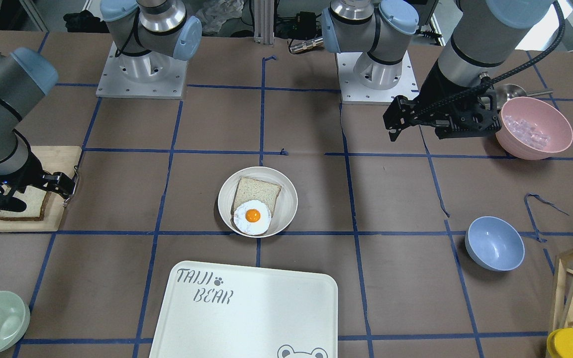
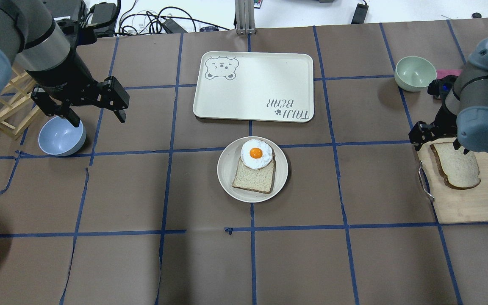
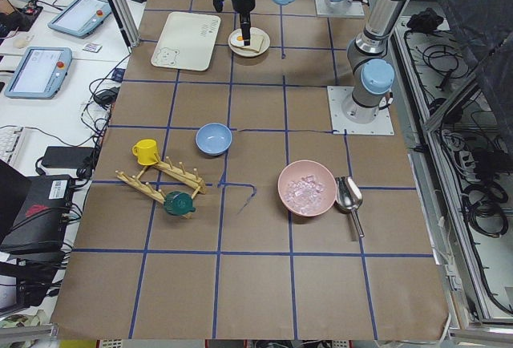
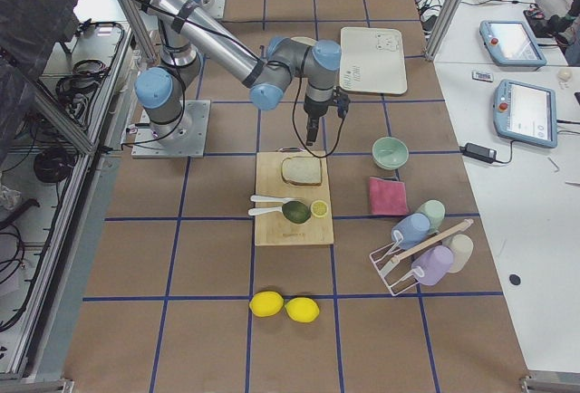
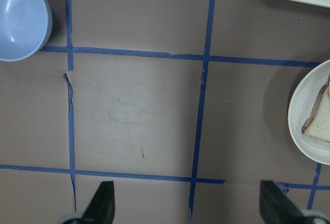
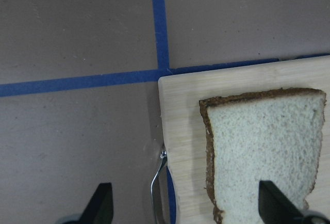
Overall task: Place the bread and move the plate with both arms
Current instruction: 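Move the right gripper down to the bread slice on the wooden board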
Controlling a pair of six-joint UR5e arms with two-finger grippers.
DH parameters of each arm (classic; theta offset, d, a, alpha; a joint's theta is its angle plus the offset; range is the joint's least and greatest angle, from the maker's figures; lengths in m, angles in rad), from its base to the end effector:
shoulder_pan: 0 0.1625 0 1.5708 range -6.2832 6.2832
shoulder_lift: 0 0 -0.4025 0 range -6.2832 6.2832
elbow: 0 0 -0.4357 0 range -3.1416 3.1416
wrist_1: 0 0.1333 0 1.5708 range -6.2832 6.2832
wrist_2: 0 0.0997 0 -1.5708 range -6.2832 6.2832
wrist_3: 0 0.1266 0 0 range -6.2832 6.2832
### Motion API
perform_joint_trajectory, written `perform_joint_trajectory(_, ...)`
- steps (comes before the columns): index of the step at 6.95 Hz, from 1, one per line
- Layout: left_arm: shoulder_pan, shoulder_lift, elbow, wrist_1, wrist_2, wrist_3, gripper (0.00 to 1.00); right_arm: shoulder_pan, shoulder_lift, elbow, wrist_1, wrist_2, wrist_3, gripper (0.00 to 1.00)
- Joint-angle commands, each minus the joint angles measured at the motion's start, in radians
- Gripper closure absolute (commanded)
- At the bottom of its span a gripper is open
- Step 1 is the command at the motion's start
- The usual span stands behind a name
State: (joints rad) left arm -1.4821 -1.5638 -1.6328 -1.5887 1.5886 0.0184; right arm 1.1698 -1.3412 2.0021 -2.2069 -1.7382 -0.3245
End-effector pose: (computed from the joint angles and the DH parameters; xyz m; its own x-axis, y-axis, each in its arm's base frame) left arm -0.0843 -0.5320 0.4075 -0.9975 -0.0690 -0.0164 -0.0700 0.9949 0.0732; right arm -0.1044 -0.5337 0.1597 -0.9864 0.0677 0.1500 0.0799 0.9939 0.0766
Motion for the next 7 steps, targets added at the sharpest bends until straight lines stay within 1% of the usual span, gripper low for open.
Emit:
perform_joint_trajectory(1,0.000,0.001,-0.001,0.001,0.002,0.000,0.00,-0.010,0.056,0.027,-0.040,-0.086,-0.031,0.19)
perform_joint_trajectory(2,0.003,-0.001,-0.001,0.004,0.002,0.000,0.00,-0.010,0.056,0.032,-0.036,-0.105,-0.031,0.27)
perform_joint_trajectory(3,0.003,-0.001,-0.001,0.003,0.002,0.000,0.00,-0.010,0.057,0.035,-0.028,-0.107,-0.030,0.38)
perform_joint_trajectory(5,0.003,-0.002,0.001,0.004,0.002,0.000,0.00,-0.010,0.062,0.084,-0.037,-0.109,-0.025,0.40)
perform_joint_trajectory(7,0.005,-0.001,-0.002,0.000,0.002,0.000,0.00,-0.010,0.062,0.083,-0.042,-0.127,-0.030,0.48)
